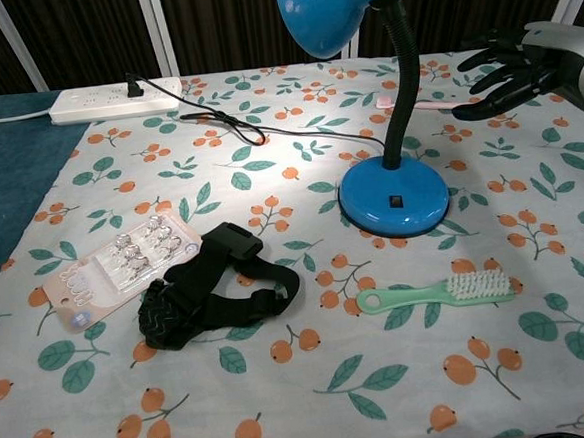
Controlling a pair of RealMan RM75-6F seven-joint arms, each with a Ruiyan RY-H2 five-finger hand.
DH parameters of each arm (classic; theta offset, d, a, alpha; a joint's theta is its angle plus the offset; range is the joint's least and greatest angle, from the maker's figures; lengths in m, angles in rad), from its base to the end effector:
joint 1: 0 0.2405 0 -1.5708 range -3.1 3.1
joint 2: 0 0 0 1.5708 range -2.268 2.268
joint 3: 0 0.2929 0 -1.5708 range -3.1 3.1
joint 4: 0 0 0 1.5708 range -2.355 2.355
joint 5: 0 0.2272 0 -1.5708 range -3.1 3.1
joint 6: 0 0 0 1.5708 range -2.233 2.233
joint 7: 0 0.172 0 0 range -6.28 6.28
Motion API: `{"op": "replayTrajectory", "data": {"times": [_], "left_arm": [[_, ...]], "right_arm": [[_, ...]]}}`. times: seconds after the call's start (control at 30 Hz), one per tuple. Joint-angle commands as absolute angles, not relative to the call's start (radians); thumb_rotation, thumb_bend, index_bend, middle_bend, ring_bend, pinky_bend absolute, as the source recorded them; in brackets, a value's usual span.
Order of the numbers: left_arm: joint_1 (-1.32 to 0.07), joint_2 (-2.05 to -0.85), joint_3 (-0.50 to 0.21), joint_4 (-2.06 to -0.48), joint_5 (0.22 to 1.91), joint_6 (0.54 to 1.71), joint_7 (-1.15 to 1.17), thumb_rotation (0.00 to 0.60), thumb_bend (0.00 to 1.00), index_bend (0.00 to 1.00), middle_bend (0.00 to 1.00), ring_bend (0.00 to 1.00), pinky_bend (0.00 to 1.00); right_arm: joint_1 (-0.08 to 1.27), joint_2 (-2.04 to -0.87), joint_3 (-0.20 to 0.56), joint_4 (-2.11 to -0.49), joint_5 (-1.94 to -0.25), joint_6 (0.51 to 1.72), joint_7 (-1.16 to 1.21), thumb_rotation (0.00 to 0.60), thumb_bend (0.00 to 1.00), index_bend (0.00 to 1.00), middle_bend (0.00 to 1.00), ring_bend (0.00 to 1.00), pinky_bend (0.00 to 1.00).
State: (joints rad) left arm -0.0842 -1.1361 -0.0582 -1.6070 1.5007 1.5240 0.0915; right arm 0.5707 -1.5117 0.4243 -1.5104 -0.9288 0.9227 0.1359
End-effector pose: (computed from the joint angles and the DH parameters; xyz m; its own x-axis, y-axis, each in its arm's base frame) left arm -0.3468 0.2147 0.1611 0.4655 -0.0445 0.8839 0.8847 -0.0058 -0.4662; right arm -0.2177 -0.4179 0.0129 -0.2918 -0.2187 0.9311 -0.9565 0.0687 -0.2837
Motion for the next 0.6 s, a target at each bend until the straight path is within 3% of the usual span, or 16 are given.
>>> {"op": "replayTrajectory", "data": {"times": [0.03,0.6], "left_arm": [[-0.084,-1.136,-0.058,-1.607,1.501,1.524,0.092,0.6,0.39,0.0,0.02,0.0,0.03],[-0.081,-1.132,-0.054,-1.614,1.5,1.523,0.09,0.6,0.39,0.0,0.02,0.0,0.03]], "right_arm": [[0.575,-1.515,0.425,-1.514,-0.923,0.924,0.135,0.6,0.14,0.0,0.11,0.19,0.15],[0.603,-1.514,0.424,-1.538,-0.887,0.937,0.106,0.6,0.14,0.0,0.11,0.19,0.15]]}}
